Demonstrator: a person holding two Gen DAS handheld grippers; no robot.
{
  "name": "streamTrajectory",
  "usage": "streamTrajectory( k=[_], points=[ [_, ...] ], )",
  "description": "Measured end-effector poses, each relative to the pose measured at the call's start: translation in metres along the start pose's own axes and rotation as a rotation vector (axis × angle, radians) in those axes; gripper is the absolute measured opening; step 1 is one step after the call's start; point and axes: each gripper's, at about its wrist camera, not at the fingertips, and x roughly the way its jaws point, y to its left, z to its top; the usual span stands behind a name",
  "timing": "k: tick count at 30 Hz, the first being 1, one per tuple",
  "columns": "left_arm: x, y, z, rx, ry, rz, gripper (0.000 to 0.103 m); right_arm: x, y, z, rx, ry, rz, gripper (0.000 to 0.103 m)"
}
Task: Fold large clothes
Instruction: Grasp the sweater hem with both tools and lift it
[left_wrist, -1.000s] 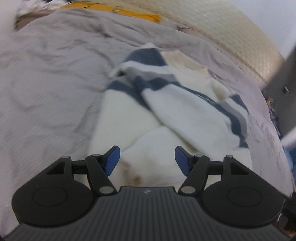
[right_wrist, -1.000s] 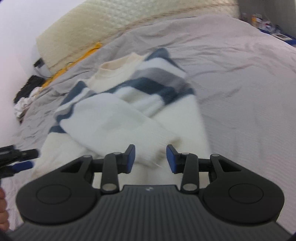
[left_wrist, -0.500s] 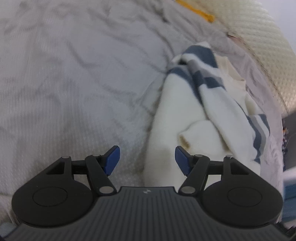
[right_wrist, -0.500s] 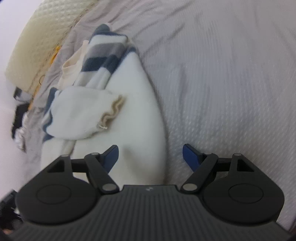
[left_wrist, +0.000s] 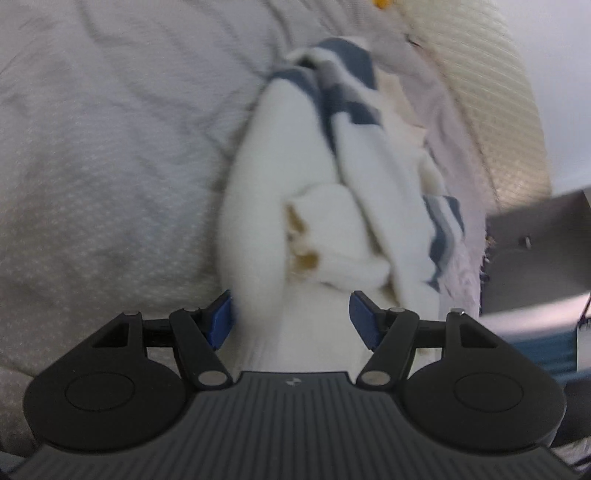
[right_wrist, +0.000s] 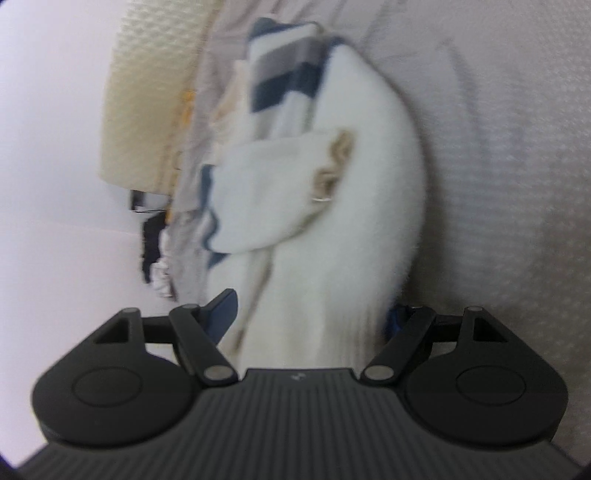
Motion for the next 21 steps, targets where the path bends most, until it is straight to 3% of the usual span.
streamTrajectory(
  k=[2,5,8,10,12,15,17,19,21],
  points=[
    [0.002,-0.001,-0.001,-0.006,0.010,0.025,0.071,-0.002,0.000,-0.001,0.009,-0.007,0.007,0.079],
    [0.013,0.003,-0.002,-0.038,0.068,0.097,0.071,-0.001,-0.004,-0.004,0.018,-0.010,-0.050,0.077],
    [0.024,-0.002,-0.005,0.002,0.095,0.139,0.071,0.000,-0.015,-0.005,0.040,0.003,-0.131,0.066],
    [0.030,-0.004,-0.007,0.019,0.122,0.151,0.071,0.001,-0.022,-0.006,0.051,0.008,-0.178,0.046],
    [0.035,-0.003,-0.008,0.025,0.131,0.167,0.071,0.002,-0.027,-0.006,0.061,0.006,-0.212,0.037],
    [0.037,-0.007,-0.012,0.052,0.121,0.177,0.068,0.007,-0.028,-0.008,0.046,0.018,-0.217,0.033],
    [0.035,-0.005,-0.011,0.039,0.117,0.159,0.057,0.012,-0.025,-0.008,0.025,0.037,-0.196,0.030],
    [0.028,0.005,-0.004,-0.040,0.100,0.121,0.032,0.010,-0.022,-0.008,0.028,0.012,-0.164,0.026],
    [0.020,0.007,0.001,-0.062,0.080,0.094,0.022,0.003,-0.018,-0.006,0.013,-0.001,-0.135,0.022]
  ],
)
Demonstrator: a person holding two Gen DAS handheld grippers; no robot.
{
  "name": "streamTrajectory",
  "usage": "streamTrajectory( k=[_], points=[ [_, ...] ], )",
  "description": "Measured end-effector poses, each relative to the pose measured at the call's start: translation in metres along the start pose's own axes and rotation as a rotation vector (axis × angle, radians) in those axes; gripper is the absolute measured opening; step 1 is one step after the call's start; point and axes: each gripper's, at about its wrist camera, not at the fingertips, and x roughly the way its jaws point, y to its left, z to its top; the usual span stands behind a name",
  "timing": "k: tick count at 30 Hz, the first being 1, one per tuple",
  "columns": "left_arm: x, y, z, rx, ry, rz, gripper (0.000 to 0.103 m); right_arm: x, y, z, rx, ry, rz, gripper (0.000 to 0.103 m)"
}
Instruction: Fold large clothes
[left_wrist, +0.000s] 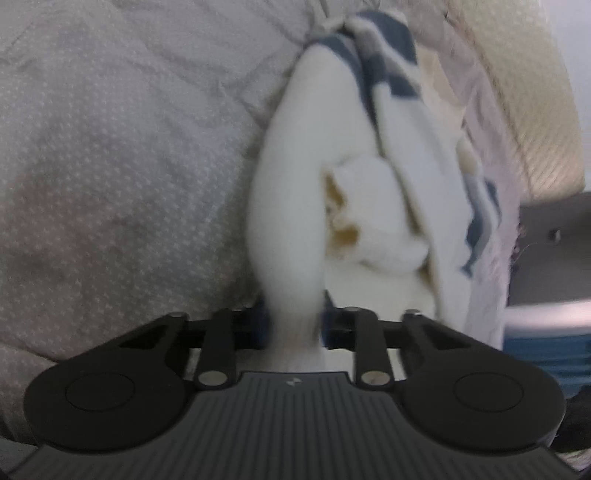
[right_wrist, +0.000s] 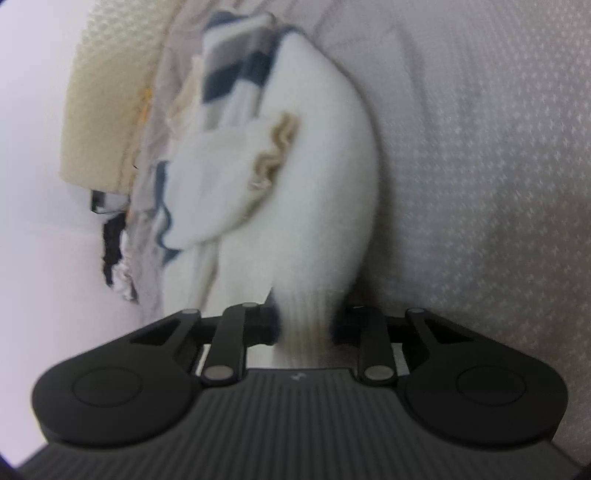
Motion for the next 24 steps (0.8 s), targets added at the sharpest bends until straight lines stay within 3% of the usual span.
streamTrajectory(
  k=[5,9,14,17,24],
  points=[
    [-0.026,-0.011,0.006,0.013,-0.067,-0.073,0.017,-0.014,0.012,0.005,-0.006,-0.030,0.108,0.016],
    [-0.053,-0.027,0.013,0.073,-0.133,-0.113,0.015,-0.032,0.030,0.009,-0.065,-0.061,0.204,0.015],
    [-0.088,-0.046,0.010,0.208,-0.220,-0.191,0.014,-0.053,0.040,0.016,-0.049,-0.091,0.340,0.014],
    [-0.110,-0.044,0.008,0.232,-0.250,-0.247,0.014,-0.063,0.050,0.019,-0.054,-0.098,0.404,0.014],
    [-0.179,-0.029,-0.022,0.252,-0.293,-0.366,0.013,-0.114,0.080,0.008,-0.156,-0.114,0.466,0.013]
  ],
)
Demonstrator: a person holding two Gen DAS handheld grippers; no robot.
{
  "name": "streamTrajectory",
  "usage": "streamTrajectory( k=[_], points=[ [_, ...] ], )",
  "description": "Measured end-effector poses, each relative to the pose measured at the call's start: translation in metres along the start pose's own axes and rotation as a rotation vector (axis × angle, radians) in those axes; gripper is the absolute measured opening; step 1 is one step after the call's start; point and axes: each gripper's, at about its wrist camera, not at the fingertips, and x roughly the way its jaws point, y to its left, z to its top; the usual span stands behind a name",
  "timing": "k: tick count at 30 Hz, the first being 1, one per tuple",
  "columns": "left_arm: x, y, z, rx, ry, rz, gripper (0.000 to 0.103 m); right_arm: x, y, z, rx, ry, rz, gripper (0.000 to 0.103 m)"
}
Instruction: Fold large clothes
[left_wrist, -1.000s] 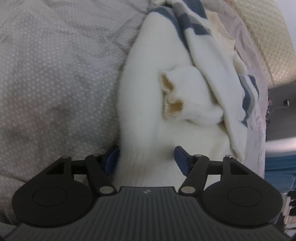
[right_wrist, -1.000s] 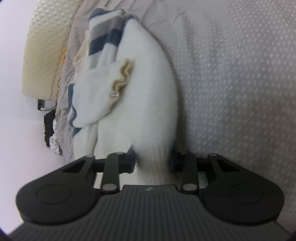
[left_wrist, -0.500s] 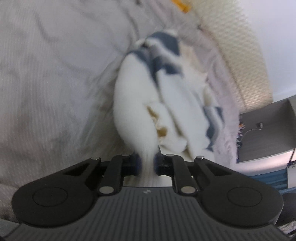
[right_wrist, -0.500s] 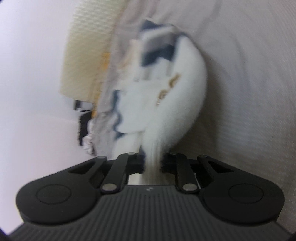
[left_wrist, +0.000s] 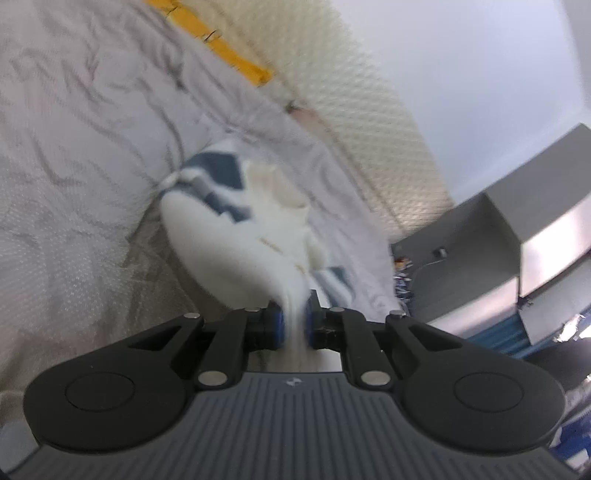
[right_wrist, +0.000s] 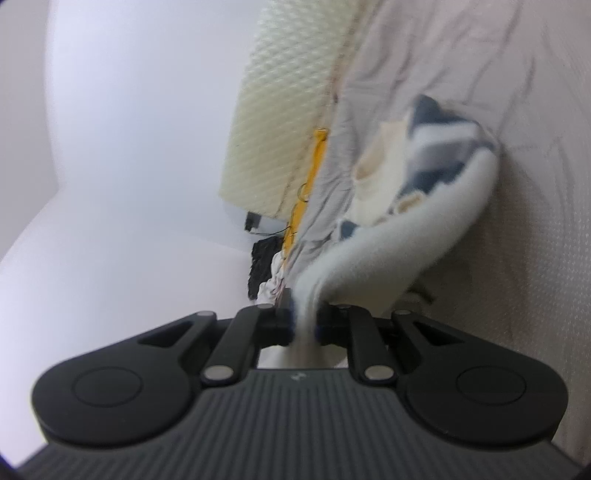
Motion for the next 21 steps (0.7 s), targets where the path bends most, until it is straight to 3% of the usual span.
streamTrajectory(
  k=[4,9,13,17,21],
  points=[
    [-0.052,-0.004,-0.024,-0.039,-0.044,-0.055,0.013,-0.033,0.027,-0.022,-0.036,0.000,0.026,0.013],
    [-0.104,0.004,-0.073,-0.101,-0.069,-0.072,0.013,-0.076,0.041,-0.059,-0.018,0.012,0.008,0.013],
    [-0.127,0.007,-0.099,-0.117,-0.065,-0.078,0.013,-0.101,0.042,-0.077,0.003,0.004,-0.010,0.013],
    [-0.128,0.008,-0.095,-0.126,-0.079,-0.095,0.013,-0.093,0.050,-0.068,-0.005,0.001,-0.031,0.013],
    [-0.092,-0.009,-0.052,-0.084,-0.106,-0.111,0.013,-0.058,0.069,-0.034,-0.046,-0.020,-0.042,0.013]
  ],
)
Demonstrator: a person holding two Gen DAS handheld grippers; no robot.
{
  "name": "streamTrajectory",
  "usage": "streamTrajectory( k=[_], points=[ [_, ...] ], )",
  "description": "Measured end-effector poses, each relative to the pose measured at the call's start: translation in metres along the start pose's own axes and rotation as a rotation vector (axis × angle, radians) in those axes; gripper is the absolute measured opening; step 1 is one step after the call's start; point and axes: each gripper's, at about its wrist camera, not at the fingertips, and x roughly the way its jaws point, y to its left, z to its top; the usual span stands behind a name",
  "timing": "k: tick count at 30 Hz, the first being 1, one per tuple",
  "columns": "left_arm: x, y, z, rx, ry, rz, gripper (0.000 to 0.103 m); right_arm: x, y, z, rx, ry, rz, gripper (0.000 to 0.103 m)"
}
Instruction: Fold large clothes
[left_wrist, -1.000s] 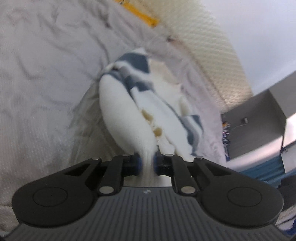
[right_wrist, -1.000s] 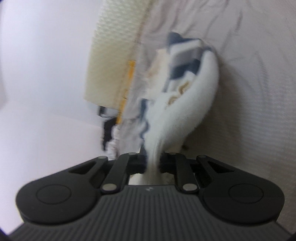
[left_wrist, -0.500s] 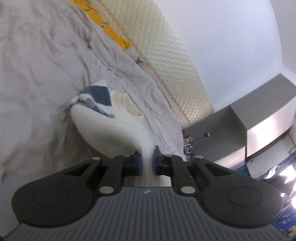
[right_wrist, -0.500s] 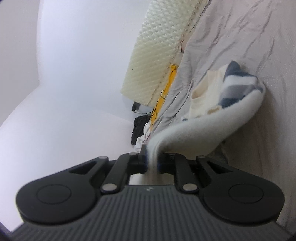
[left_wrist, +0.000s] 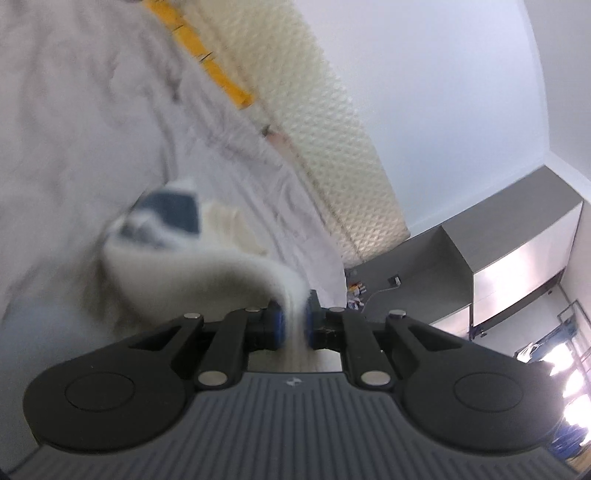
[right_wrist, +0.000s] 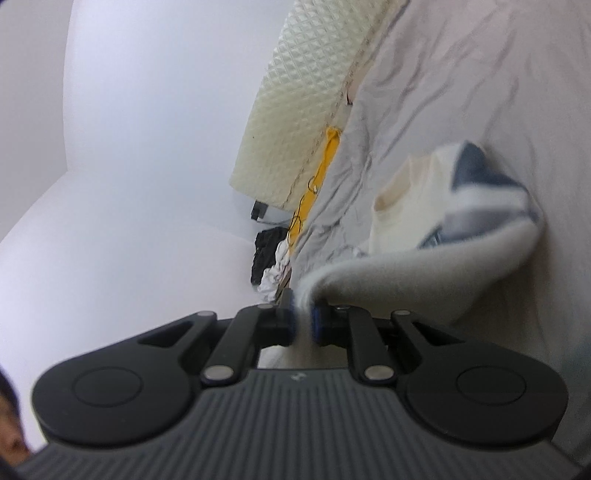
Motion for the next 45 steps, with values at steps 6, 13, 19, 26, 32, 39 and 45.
streamTrajectory(
  k=[6,13,19,26,32,39,45],
  points=[
    [0.111,-0.018,0.072,-0.001,-0.050,0.059,0.013,0.085,0.009,0.088,0.007,-0.075,-0.043,0.013],
    [0.246,0.028,0.119,-0.098,-0.078,0.127,0.013,0.173,-0.055,0.155,0.104,-0.136,-0.127,0.013],
    [0.309,0.075,0.130,-0.035,-0.052,0.173,0.014,0.216,-0.133,0.165,0.132,-0.110,-0.123,0.013],
    [0.379,0.127,0.136,-0.022,-0.044,0.184,0.014,0.255,-0.203,0.176,0.211,-0.130,-0.157,0.013],
    [0.404,0.150,0.144,-0.001,-0.068,0.203,0.014,0.288,-0.226,0.184,0.203,-0.122,-0.153,0.013],
    [0.411,0.156,0.142,0.018,-0.034,0.223,0.014,0.290,-0.231,0.185,0.215,-0.112,-0.175,0.015],
    [0.399,0.139,0.137,0.085,0.004,0.197,0.043,0.285,-0.211,0.179,0.165,-0.081,-0.195,0.041]
  ],
)
